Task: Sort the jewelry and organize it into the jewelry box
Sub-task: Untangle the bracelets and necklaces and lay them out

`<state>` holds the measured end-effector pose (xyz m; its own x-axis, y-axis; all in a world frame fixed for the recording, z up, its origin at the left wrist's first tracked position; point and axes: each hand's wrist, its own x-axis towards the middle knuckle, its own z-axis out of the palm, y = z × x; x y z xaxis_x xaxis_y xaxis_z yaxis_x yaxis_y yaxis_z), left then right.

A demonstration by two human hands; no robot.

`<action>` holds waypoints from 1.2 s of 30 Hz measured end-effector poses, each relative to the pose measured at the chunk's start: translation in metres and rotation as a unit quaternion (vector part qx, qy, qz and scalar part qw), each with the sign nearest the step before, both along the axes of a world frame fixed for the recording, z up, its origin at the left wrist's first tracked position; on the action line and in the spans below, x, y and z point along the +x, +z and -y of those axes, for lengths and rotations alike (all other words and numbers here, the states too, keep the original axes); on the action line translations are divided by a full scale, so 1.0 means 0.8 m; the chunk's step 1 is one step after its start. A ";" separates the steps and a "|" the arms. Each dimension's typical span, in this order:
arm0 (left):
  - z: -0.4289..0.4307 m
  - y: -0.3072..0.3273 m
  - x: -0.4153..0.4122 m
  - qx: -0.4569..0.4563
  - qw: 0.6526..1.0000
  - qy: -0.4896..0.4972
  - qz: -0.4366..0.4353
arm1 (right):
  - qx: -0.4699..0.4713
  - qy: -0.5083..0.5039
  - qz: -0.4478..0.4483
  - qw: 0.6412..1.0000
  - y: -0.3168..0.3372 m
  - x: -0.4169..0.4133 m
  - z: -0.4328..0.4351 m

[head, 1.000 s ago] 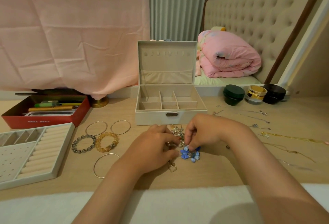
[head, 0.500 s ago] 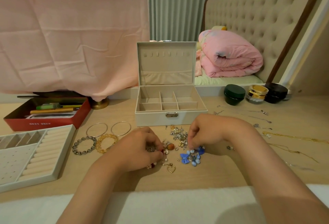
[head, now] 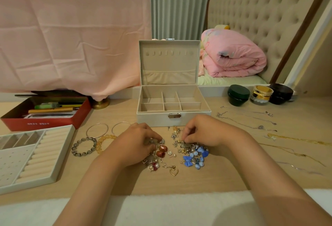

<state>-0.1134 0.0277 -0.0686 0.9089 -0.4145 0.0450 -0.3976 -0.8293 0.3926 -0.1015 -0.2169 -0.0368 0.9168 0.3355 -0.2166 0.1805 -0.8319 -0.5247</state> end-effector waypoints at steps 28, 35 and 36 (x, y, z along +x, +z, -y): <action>-0.024 0.022 -0.003 -0.089 0.992 0.067 0.052 | -0.127 -0.012 0.160 0.979 -0.021 0.005 -0.025; -0.058 -0.008 0.004 0.030 0.994 0.096 0.045 | -0.147 0.021 0.150 0.978 -0.024 -0.004 -0.047; -0.060 -0.010 0.004 0.033 0.994 0.089 0.047 | -0.146 0.025 0.155 0.977 -0.020 -0.007 -0.050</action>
